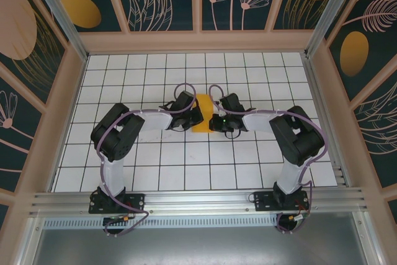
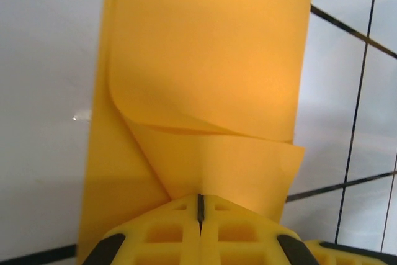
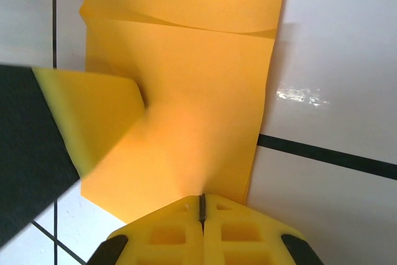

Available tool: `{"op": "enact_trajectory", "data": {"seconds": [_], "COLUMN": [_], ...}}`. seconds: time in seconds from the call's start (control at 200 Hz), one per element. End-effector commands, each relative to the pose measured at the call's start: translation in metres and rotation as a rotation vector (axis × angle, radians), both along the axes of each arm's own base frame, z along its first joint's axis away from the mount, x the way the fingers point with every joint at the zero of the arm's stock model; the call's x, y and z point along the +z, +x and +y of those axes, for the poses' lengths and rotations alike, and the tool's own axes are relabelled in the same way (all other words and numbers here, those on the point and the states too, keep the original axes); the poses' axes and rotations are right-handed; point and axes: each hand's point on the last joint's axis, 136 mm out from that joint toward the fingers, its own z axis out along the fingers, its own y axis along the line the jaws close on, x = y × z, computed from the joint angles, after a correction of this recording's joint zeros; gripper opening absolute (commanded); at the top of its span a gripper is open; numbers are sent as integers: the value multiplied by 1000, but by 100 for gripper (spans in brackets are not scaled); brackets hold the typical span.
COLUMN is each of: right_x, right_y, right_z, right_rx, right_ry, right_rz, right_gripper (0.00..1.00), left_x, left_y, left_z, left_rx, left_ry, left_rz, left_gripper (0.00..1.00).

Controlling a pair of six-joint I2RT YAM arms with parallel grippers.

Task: Fold a paper plane with a square sheet of paper (pick it up from the middle)
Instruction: Fold the triangle a second time at the center of the table.

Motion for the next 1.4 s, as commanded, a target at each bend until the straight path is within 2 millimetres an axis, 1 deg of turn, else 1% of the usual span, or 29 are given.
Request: {"op": "enact_trajectory", "data": {"seconds": [0.0, 0.195, 0.285, 0.36, 0.44, 0.49, 0.54, 0.626, 0.666, 0.726, 0.806, 0.886, 0.951, 1.081, 1.196, 1.306, 1.396], "right_x": [-77, -78, -76, -75, -74, -73, -73, -74, -74, -74, -75, -75, -75, -77, -79, -82, -84], "right_y": [-65, -66, -64, -63, -63, -63, -63, -63, -64, -64, -64, -64, -64, -66, -68, -71, -72], "right_z": [-63, -65, -63, -62, -62, -61, -61, -61, -60, -61, -61, -62, -61, -62, -64, -66, -69], "right_rx": [-39, -44, -46, -45, -45, -44, -44, -45, -43, -45, -44, -47, -50, -51, -53, -52, -55], "right_ry": [-308, -314, -307, -302, -298, -296, -295, -292, -294, -293, -294, -296, -295, -300, -308, -317, -329], "right_rz": [249, 252, 247, 242, 240, 238, 239, 241, 242, 243, 244, 246, 245, 253, 260, 269, 275], "right_gripper": [4, 4, 4, 4, 4, 4, 4, 4, 4, 4, 4, 4, 4, 4, 4, 4, 4], "left_x": [-7, -7, -1, 13, 38, 57, 72, 82, 81, 71, 59, 47, 38, 16, -4, -13, -15], "left_y": [15, 28, 36, 42, 48, 47, 45, 37, 32, 26, 22, 20, 20, 20, 24, 27, 30], "left_z": [40, 63, 70, 65, 52, 43, 37, 22, 11, -3, -19, -29, -31, -24, -7, 11, 26], "left_rx": [109, 162, 170, 138, 78, 56, 35, -20, -56, -100, -140, -160, -159, -131, -76, -22, 19], "left_ry": [108, 148, 147, 133, 67, 2, -48, -108, -124, -131, -125, -121, -112, -51, 56, 136, 173], "left_rz": [-4, -15, -35, -72, -141, -188, -218, -232, -224, -198, -168, -136, -115, -64, -32, -27, -28], "left_gripper": [2, 2, 2, 3, 3, 3, 4, 4, 5, 5, 4, 4, 4, 4, 3, 3, 3]}}
